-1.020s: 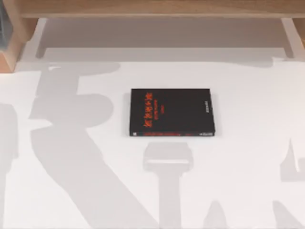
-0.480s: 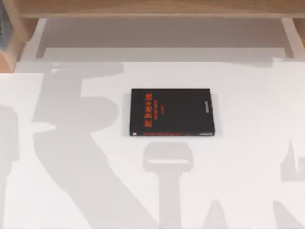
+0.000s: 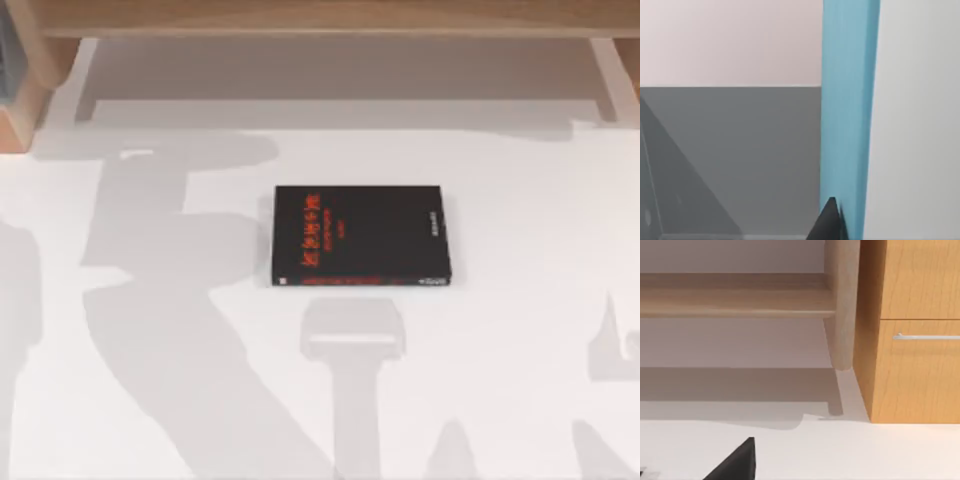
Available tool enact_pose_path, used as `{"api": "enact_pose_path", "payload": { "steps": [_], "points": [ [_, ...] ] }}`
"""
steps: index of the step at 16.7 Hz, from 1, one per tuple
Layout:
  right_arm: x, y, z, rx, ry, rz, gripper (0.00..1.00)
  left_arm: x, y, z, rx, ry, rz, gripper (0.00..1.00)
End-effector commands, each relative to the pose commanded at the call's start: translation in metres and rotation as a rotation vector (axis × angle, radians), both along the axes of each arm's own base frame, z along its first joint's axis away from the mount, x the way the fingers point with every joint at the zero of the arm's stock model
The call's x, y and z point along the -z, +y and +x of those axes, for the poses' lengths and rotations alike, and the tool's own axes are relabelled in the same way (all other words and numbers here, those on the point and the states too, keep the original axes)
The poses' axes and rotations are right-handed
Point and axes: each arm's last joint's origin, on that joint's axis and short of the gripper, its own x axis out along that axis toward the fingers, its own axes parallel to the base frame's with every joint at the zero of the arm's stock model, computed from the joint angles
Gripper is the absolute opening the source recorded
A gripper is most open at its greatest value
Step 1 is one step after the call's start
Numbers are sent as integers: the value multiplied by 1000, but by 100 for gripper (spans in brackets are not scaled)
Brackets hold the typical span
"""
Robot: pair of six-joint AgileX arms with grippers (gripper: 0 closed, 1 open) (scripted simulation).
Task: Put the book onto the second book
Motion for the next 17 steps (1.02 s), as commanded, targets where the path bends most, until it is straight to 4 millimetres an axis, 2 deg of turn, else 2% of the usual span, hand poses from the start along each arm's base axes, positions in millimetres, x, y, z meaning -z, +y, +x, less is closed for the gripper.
{"api": "enact_pose_path", "payload": {
  "steps": [2,5,8,10,13,15,17],
  "points": [
    [0,0,0,0,0,0,100,-23,-8,-10,-41,-34,48,0],
    [0,0,0,0,0,0,100,-76,-36,-31,-110,-137,146,0],
    [0,0,0,0,0,0,100,-132,-84,-60,-161,-263,238,0],
    [0,0,0,0,0,0,100,-160,-124,-81,-172,-328,282,0],
    [0,0,0,0,0,0,100,-183,-188,-113,-150,-372,330,0],
    [0,0,0,0,0,0,100,-185,-230,-131,-109,-361,367,0],
    [0,0,0,0,0,0,100,-178,-272,-147,-52,-324,422,0]
  ]
}}
